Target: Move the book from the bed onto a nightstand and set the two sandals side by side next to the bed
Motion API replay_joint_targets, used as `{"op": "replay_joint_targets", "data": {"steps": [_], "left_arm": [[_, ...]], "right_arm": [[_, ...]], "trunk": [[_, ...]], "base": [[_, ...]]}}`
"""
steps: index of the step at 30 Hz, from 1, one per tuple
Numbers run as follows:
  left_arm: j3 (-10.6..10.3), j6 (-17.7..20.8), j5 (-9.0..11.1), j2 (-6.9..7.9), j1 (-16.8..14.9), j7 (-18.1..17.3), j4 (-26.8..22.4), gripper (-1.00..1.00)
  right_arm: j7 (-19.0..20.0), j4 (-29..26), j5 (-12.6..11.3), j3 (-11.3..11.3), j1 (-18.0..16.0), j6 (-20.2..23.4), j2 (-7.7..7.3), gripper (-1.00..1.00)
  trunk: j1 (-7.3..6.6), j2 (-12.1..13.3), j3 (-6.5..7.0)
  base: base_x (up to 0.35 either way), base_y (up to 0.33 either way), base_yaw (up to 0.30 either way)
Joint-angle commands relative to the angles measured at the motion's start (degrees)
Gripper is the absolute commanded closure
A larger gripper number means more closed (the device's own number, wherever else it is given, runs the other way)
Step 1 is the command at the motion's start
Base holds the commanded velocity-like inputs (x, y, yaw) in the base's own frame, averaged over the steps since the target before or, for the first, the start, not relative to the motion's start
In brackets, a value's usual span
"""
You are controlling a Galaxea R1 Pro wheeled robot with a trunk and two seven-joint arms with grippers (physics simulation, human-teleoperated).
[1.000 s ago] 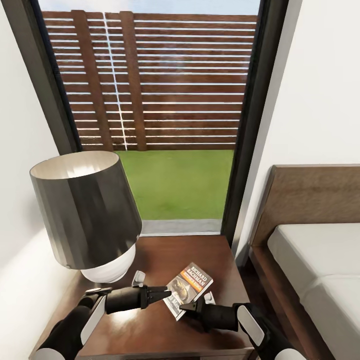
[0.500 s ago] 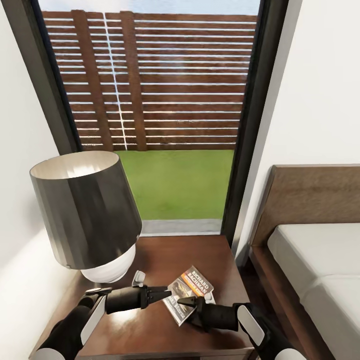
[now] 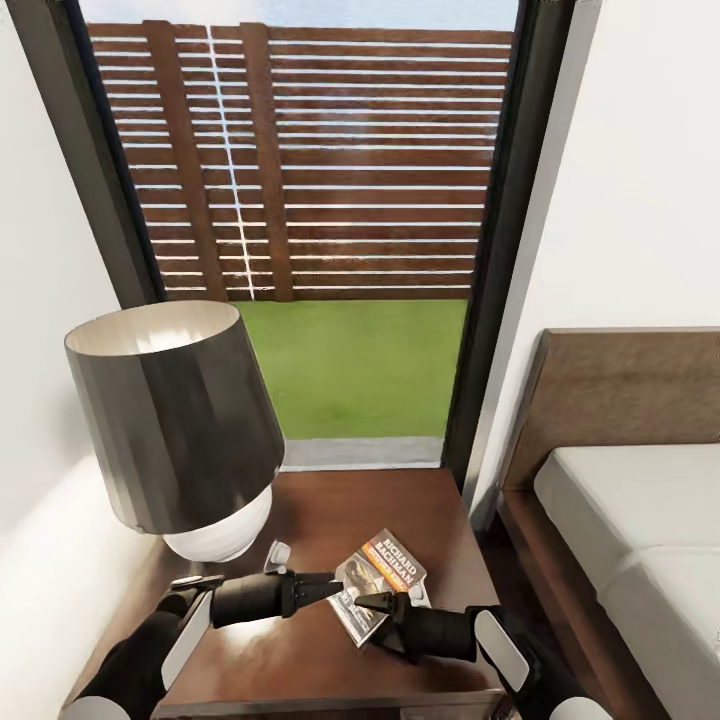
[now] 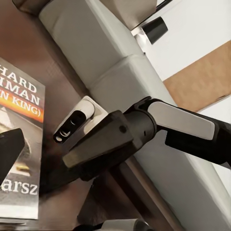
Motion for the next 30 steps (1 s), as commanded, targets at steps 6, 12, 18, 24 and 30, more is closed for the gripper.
{"op": "replay_joint_targets", "data": {"steps": [6,12,18,24,30], "left_arm": [[-0.2,0.6,0.5,0.05,0.0,0.0,0.0,-1.00],[-0.2,0.6,0.5,0.05,0.0,0.0,0.0,-1.00],[-0.3,0.6,0.5,0.05,0.0,0.0,0.0,-1.00],[-0.3,0.6,0.5,0.05,0.0,0.0,0.0,-1.00],[-0.3,0.6,0.5,0.05,0.0,0.0,0.0,-1.00]], "right_arm": [[0.0,0.0,1.0,0.1,0.0,-0.1,-0.01,-1.00],[0.0,0.0,1.0,0.1,0.0,-0.1,0.02,-1.00],[0.1,0.0,1.0,0.1,0.0,-0.1,-0.01,-1.00],[0.2,-0.1,1.0,0.1,0.0,-0.1,-0.04,-1.00],[0.2,-0.1,1.0,0.1,0.0,-0.1,-0.06,-1.00]], "trunk": [[-0.03,0.0,-0.06],[-0.03,0.0,-0.06],[-0.08,0.0,0.39],[-0.24,0.1,1.72],[-0.58,0.6,3.00]], "base": [[-0.291,0.000,0.000],[-0.199,0.000,0.000],[-0.013,0.000,0.000],[-0.001,0.000,0.000],[0.000,0.000,0.000]]}}
